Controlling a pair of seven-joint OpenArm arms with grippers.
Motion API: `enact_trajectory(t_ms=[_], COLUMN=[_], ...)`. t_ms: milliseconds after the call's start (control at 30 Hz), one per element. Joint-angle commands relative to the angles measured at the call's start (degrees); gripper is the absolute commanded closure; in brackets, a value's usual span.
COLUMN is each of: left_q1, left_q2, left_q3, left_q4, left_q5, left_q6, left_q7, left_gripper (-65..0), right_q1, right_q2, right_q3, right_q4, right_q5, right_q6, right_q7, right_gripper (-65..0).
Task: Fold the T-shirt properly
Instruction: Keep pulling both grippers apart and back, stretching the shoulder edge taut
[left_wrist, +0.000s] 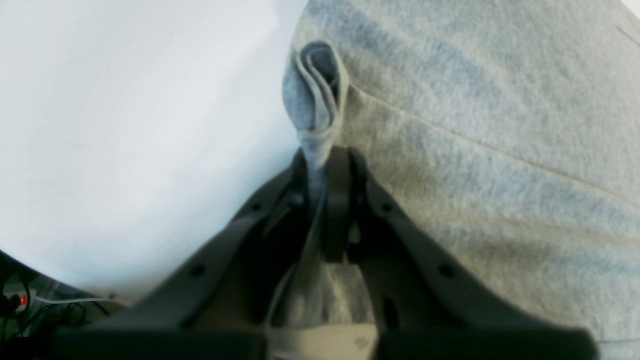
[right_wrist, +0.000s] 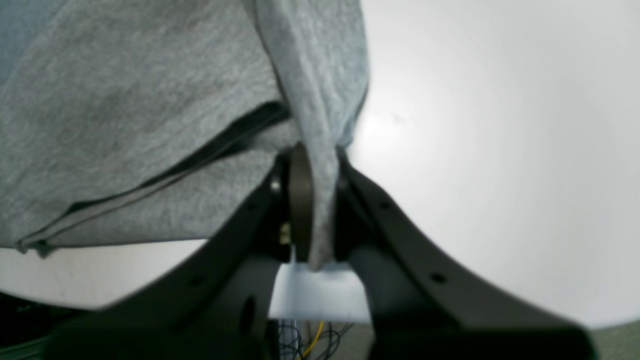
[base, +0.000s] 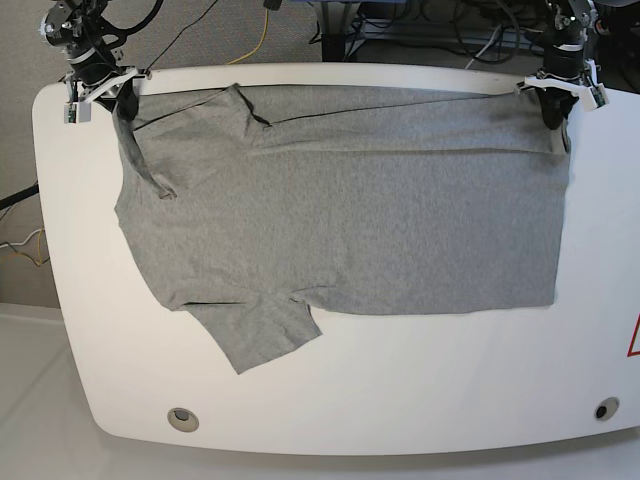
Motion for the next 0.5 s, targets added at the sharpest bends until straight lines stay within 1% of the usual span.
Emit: enact_trajectory(t_ms=[0,333,400,467], left_q1=[2.8,2.8,2.8,2.7], left_q2=[1.1,1.1,1.1,1.1], left_q3=[0.2,0.2,0.2,0.3], left_q4=[-3.0,-3.0,-3.0,-3.0], left_q5=[9.2,9.3,9.3,9.3], left_q6=[5.0,5.0,5.0,5.0], left_q7=[25.8,25.8,25.8,25.8], left_gripper=[-0.9,-1.0,-1.2,-1.3], right_q1=[-1.3,-1.3,-1.3,-1.3], right_q2=[0.0,0.0,0.0,0.0], right_q3=[-0.1,-0.1,-0.1,-0.1], right_q4=[-2.7,-2.6,-2.6,-2.6], right_q5=[-8.4,-8.4,-8.4,-8.4], right_q6=[-3.3,-3.3,-3.3,-3.3], right_q7=[-7.9,-7.7,-7.7,-7.7], right_gripper=[0.0,-0.8,-3.8,-8.8])
